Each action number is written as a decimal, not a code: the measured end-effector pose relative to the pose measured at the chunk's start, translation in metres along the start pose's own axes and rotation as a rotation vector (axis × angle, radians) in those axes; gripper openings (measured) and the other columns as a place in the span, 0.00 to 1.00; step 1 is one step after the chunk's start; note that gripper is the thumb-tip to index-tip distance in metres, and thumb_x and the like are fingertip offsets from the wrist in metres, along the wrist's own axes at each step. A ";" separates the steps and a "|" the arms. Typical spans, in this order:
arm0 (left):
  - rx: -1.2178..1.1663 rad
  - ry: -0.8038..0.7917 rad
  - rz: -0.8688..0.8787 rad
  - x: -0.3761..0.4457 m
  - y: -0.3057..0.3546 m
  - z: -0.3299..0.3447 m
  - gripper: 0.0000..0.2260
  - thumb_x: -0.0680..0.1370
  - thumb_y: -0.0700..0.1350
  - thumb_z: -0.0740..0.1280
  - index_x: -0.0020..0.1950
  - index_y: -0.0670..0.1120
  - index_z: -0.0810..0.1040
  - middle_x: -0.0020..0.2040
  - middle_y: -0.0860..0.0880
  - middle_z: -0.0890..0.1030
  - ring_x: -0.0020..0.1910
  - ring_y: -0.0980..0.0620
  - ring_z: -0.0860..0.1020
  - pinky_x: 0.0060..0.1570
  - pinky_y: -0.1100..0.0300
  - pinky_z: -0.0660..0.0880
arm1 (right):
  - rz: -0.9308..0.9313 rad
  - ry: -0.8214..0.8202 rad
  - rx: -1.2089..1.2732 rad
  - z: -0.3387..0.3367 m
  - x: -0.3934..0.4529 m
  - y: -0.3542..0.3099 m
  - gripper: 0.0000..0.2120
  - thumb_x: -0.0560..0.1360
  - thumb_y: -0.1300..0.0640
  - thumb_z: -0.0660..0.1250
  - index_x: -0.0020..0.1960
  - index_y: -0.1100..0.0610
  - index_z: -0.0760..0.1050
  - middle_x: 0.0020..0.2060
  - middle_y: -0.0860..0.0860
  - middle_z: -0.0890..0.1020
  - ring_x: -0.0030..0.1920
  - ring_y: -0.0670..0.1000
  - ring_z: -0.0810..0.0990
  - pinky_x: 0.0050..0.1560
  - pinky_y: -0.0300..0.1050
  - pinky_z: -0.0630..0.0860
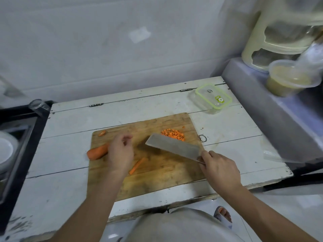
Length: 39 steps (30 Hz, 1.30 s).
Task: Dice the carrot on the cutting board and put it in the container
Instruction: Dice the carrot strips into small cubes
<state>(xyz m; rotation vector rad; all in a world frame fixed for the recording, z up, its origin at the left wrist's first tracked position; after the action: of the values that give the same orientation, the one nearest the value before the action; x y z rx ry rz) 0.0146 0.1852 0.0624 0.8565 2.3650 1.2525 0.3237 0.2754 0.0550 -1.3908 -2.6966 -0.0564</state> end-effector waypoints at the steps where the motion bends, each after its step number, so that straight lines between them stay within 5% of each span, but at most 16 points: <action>1: 0.078 -0.023 -0.025 -0.008 -0.015 -0.004 0.07 0.81 0.39 0.65 0.52 0.49 0.81 0.49 0.53 0.82 0.51 0.51 0.80 0.50 0.60 0.73 | 0.053 -0.012 0.024 -0.001 0.001 0.000 0.11 0.72 0.51 0.75 0.46 0.55 0.76 0.32 0.50 0.78 0.30 0.57 0.79 0.26 0.45 0.66; 5: 0.366 -0.307 -0.107 -0.043 -0.057 0.012 0.12 0.81 0.53 0.68 0.62 0.51 0.79 0.55 0.52 0.80 0.52 0.51 0.80 0.52 0.53 0.79 | 0.302 -0.213 0.456 0.011 0.008 -0.004 0.12 0.80 0.40 0.62 0.50 0.49 0.70 0.36 0.49 0.80 0.38 0.56 0.79 0.34 0.48 0.71; 9: 0.561 -0.352 -0.039 -0.058 -0.037 0.024 0.11 0.82 0.52 0.66 0.43 0.49 0.76 0.40 0.51 0.79 0.41 0.49 0.80 0.37 0.55 0.74 | 0.464 -0.263 0.901 0.012 0.014 -0.024 0.14 0.81 0.39 0.59 0.50 0.49 0.73 0.38 0.51 0.80 0.41 0.55 0.79 0.43 0.54 0.77; 11: 0.318 -0.399 -0.222 -0.063 -0.037 0.031 0.14 0.83 0.51 0.65 0.42 0.46 0.79 0.37 0.49 0.82 0.36 0.51 0.81 0.35 0.54 0.77 | 0.487 -0.287 0.989 0.006 0.018 -0.032 0.14 0.81 0.39 0.59 0.48 0.49 0.73 0.38 0.52 0.80 0.39 0.56 0.79 0.42 0.54 0.77; 14: -0.118 -0.391 -0.512 -0.071 -0.055 0.029 0.10 0.85 0.43 0.64 0.47 0.42 0.81 0.42 0.44 0.85 0.38 0.47 0.82 0.47 0.44 0.84 | 0.428 -0.363 1.018 -0.006 0.021 -0.043 0.16 0.84 0.45 0.59 0.47 0.56 0.73 0.33 0.57 0.78 0.30 0.54 0.76 0.34 0.47 0.74; 17: 0.243 -0.326 -0.189 -0.062 -0.065 0.005 0.04 0.82 0.41 0.68 0.54 0.48 0.81 0.52 0.52 0.82 0.50 0.53 0.80 0.54 0.54 0.79 | 0.354 -0.466 0.950 -0.006 0.013 -0.051 0.17 0.85 0.48 0.58 0.44 0.58 0.72 0.26 0.57 0.77 0.24 0.53 0.74 0.25 0.42 0.73; 21: 0.548 -0.513 0.612 -0.064 -0.037 0.020 0.18 0.80 0.45 0.71 0.69 0.53 0.79 0.66 0.56 0.77 0.67 0.55 0.70 0.70 0.56 0.68 | 0.362 -0.508 0.899 0.014 0.003 -0.051 0.18 0.83 0.45 0.59 0.39 0.55 0.71 0.21 0.50 0.75 0.19 0.48 0.72 0.26 0.45 0.74; 24: 0.676 -0.683 0.755 -0.062 -0.023 0.042 0.12 0.82 0.49 0.67 0.65 0.54 0.81 0.64 0.56 0.77 0.67 0.55 0.69 0.70 0.54 0.66 | 0.372 -0.507 0.899 0.014 0.003 -0.052 0.18 0.84 0.45 0.58 0.40 0.55 0.70 0.20 0.48 0.73 0.19 0.46 0.71 0.25 0.44 0.73; 26: 0.743 -0.685 0.654 -0.054 -0.013 0.047 0.07 0.82 0.50 0.66 0.59 0.52 0.81 0.57 0.53 0.78 0.61 0.52 0.73 0.63 0.52 0.71 | 0.376 -0.495 0.902 0.009 0.003 -0.050 0.16 0.84 0.45 0.58 0.45 0.55 0.73 0.24 0.51 0.75 0.21 0.47 0.72 0.25 0.43 0.72; 31: 0.471 -0.634 -0.132 -0.042 -0.035 0.038 0.10 0.81 0.51 0.70 0.48 0.44 0.80 0.42 0.46 0.85 0.40 0.48 0.84 0.43 0.50 0.82 | 0.419 -0.484 0.944 0.008 0.001 -0.041 0.14 0.83 0.45 0.59 0.48 0.55 0.74 0.29 0.52 0.74 0.26 0.51 0.72 0.26 0.44 0.73; 34: 0.395 -0.642 -0.296 -0.053 -0.047 0.033 0.15 0.84 0.52 0.65 0.46 0.42 0.80 0.36 0.44 0.85 0.33 0.48 0.85 0.39 0.51 0.85 | 0.406 -0.493 0.934 0.011 -0.001 -0.042 0.16 0.83 0.44 0.59 0.45 0.55 0.72 0.28 0.53 0.73 0.25 0.51 0.72 0.26 0.44 0.74; 39: 0.158 -0.578 -0.568 -0.067 -0.054 0.020 0.15 0.85 0.49 0.62 0.48 0.39 0.77 0.41 0.38 0.85 0.38 0.42 0.86 0.41 0.49 0.85 | 0.367 -0.549 0.887 0.017 -0.008 -0.051 0.17 0.83 0.43 0.59 0.44 0.55 0.72 0.27 0.52 0.74 0.25 0.51 0.73 0.27 0.45 0.74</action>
<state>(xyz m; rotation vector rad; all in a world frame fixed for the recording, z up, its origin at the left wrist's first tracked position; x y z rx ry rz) 0.0573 0.1315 0.0069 0.4441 2.0239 0.5093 0.2855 0.2412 0.0381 -1.6435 -2.1754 1.5189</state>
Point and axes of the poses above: each hand's wrist, its own x-axis towards the middle knuckle, its own z-axis out of the palm, y = z × x, the point moved 7 cm from there along x, towards the middle knuckle
